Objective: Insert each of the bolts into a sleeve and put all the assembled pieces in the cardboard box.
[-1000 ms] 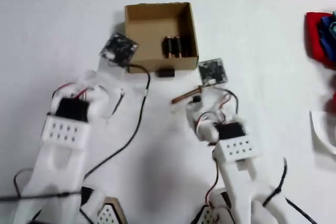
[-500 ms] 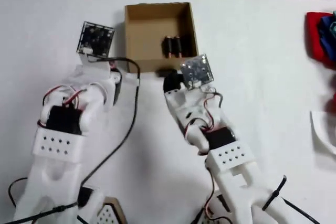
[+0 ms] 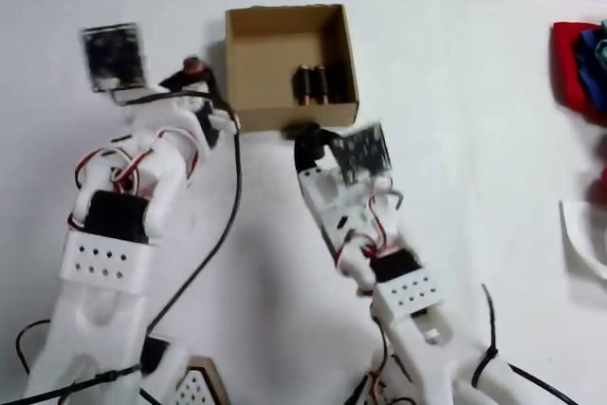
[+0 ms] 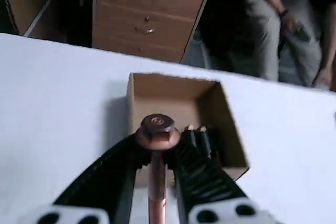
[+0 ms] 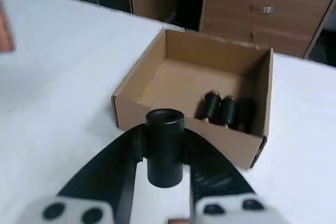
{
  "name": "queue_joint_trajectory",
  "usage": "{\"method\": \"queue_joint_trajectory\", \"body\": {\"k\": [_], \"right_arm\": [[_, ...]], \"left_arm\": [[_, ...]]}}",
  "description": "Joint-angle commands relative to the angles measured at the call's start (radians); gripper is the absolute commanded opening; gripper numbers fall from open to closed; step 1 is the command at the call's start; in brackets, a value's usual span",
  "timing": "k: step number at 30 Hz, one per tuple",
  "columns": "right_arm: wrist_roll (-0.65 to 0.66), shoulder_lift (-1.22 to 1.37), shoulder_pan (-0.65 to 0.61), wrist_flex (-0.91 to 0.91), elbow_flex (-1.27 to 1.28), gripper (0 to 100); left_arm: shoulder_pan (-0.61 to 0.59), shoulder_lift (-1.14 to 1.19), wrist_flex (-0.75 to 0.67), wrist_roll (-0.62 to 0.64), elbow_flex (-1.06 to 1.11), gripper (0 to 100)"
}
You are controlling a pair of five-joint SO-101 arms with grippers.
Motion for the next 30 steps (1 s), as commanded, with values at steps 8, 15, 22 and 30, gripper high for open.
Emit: {"method": "queue_joint_trajectory", "body": {"k": [8, 15, 22, 30], "right_arm": [[-0.005, -0.012, -0.058, -0.464, 0.192, 2.1], [-0.006, -0.012, -0.061, -0.470, 0.190, 2.1], [-0.006, -0.010, -0.051, -0.469, 0.192, 2.1], [-0.006, -0.004, -0.053, -0.469, 0.192, 2.1]], "left_arm": [[0.264, -0.021, -0.203, 0.069, -0.051, 3], [0.281, 0.106, -0.230, 0.069, -0.054, 3], [0.273, 0.143, -0.219, 0.044, -0.053, 3], [0.282, 0.140, -0.141, -0.020, -0.058, 3]]}}
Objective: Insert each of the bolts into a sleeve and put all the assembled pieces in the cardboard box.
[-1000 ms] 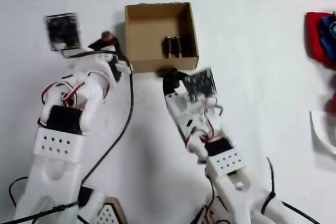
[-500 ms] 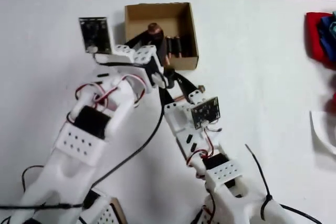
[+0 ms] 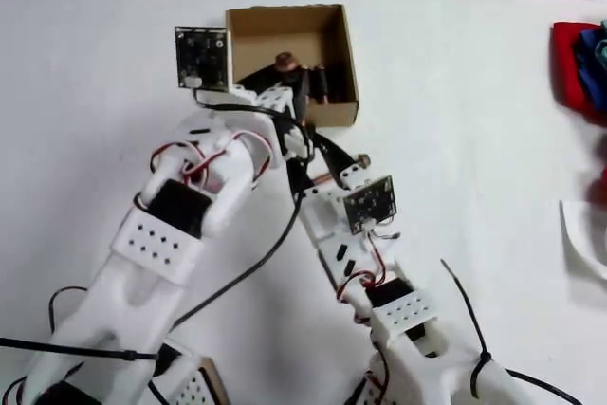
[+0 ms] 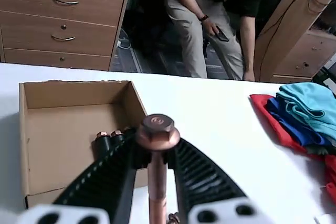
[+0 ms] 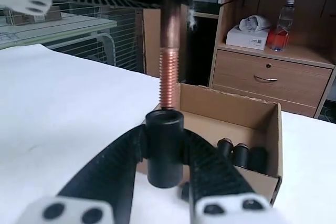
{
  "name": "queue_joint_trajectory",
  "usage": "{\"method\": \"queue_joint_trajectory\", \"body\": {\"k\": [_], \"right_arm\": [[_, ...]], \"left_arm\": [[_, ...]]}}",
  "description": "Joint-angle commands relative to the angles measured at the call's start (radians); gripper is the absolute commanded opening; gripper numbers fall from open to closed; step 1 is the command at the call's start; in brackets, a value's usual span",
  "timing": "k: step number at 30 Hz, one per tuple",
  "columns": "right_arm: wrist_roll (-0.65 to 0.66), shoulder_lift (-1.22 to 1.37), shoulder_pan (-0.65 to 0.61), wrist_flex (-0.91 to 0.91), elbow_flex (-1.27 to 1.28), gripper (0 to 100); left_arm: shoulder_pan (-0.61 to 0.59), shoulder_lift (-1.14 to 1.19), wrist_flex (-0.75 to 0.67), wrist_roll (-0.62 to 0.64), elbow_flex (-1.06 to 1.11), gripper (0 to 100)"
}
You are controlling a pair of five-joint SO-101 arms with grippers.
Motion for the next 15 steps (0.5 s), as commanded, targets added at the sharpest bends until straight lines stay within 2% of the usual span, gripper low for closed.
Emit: {"method": "queue_joint_trajectory", "body": {"k": [1, 8, 15], "right_arm": [[-0.006, -0.004, 0.001, -0.019, -0.006, 2.1], [-0.006, -0.004, 0.001, -0.018, -0.006, 2.1], [-0.006, -0.002, 0.001, -0.016, -0.006, 2.1]], "left_arm": [[0.014, -0.005, 0.041, -0.011, -0.061, 3], [0.018, -0.006, 0.052, -0.011, -0.058, 3], [0.095, -0.006, 0.097, -0.012, -0.071, 3]]}}
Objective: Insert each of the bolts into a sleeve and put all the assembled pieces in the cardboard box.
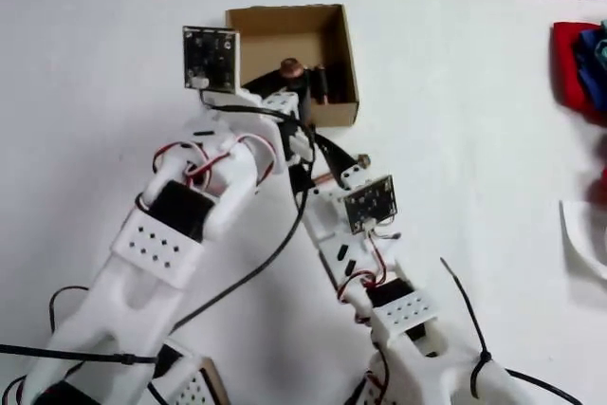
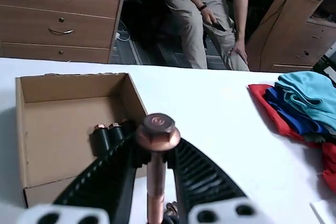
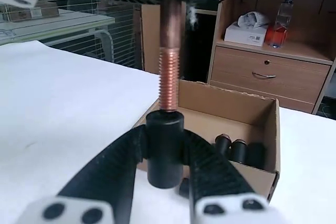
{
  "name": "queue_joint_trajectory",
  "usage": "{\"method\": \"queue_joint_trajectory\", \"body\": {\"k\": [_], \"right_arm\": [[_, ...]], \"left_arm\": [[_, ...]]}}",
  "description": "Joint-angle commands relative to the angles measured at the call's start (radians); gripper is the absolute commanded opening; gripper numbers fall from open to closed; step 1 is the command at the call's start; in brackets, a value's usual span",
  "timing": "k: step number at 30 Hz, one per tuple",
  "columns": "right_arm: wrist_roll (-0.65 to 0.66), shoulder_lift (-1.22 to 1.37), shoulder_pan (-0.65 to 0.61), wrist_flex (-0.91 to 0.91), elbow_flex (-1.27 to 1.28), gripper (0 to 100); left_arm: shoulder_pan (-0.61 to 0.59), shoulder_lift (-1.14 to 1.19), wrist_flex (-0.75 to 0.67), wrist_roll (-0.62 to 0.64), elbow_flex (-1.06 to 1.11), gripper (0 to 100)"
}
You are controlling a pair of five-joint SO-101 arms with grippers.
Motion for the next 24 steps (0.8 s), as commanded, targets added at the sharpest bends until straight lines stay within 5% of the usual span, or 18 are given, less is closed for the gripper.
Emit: {"method": "queue_joint_trajectory", "body": {"k": [1, 11, 24], "right_arm": [[-0.006, -0.004, -0.004, -0.018, -0.009, 2.1], [-0.006, -0.007, -0.002, -0.018, -0.009, 2.1], [-0.006, -0.005, -0.002, -0.018, -0.009, 2.1]], "left_arm": [[0.054, -0.006, 0.043, -0.005, -0.044, 3], [-0.020, -0.005, 0.054, -0.017, -0.033, 3], [-0.021, 0.005, 0.044, -0.261, 0.054, 3]]}}
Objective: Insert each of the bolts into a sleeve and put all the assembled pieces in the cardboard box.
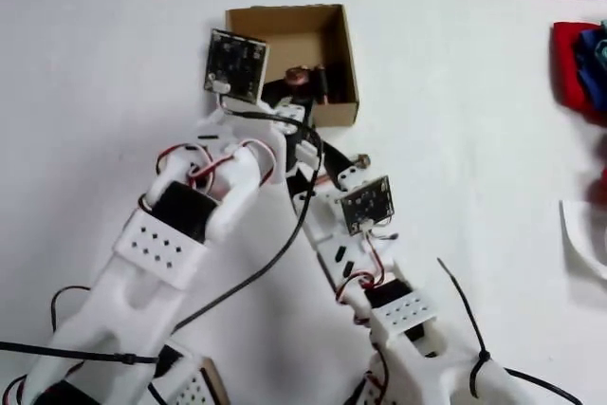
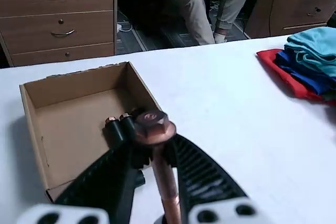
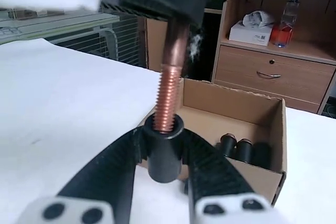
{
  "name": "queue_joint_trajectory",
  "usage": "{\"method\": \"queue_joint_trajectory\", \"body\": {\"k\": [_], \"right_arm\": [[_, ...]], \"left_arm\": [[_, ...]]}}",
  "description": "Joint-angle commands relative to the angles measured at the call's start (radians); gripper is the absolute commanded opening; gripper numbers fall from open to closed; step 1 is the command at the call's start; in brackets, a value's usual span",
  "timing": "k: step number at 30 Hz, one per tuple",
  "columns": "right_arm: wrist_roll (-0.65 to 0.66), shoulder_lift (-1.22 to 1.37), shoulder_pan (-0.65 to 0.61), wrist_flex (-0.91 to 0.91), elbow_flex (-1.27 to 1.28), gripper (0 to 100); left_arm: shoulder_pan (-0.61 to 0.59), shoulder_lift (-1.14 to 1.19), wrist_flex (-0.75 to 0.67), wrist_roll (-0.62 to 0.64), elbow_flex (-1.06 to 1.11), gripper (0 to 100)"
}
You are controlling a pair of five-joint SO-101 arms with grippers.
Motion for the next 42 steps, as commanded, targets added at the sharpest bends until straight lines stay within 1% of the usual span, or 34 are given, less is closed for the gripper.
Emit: {"method": "queue_joint_trajectory", "body": {"k": [1, 3, 5, 16, 18, 23, 29, 37, 39, 42], "right_arm": [[-0.008, -0.005, 0.004, -0.018, -0.009, 2.1], [-0.008, -0.005, 0.002, -0.018, -0.009, 2.1], [-0.005, -0.005, 0.002, -0.016, -0.009, 2.1], [-0.002, -0.005, 0.002, -0.016, -0.009, 2.0], [-0.002, -0.004, 0.002, -0.016, -0.009, 2.0], [-0.002, -0.004, 0.004, -0.016, -0.009, 2.0], [-0.002, -0.004, 0.004, -0.016, -0.009, 2.0], [-0.008, -0.002, 0.004, -0.016, -0.005, 2.0], [-0.008, -0.002, 0.004, -0.015, -0.002, 2.0], [-0.008, -0.002, 0.002, -0.015, 0.034, 2.0]], "left_arm": [[-0.011, 0.000, 0.005, -0.098, 0.045, 3], [-0.014, -0.002, 0.005, -0.150, 0.071, 3], [-0.015, -0.005, 0.005, -0.172, 0.081, 3], [-0.018, -0.008, 0.006, -0.175, 0.071, 3], [-0.018, -0.008, 0.015, -0.175, 0.065, 4], [-0.018, -0.008, 0.115, -0.166, 0.027, 18], [-0.043, -0.008, 0.227, -0.166, -0.084, 17], [-0.140, -0.009, 0.381, -0.166, -0.311, 17], [-0.206, -0.009, 0.382, -0.166, -0.351, 17], [-0.358, -0.006, 0.388, -0.167, -0.351, 17]]}}
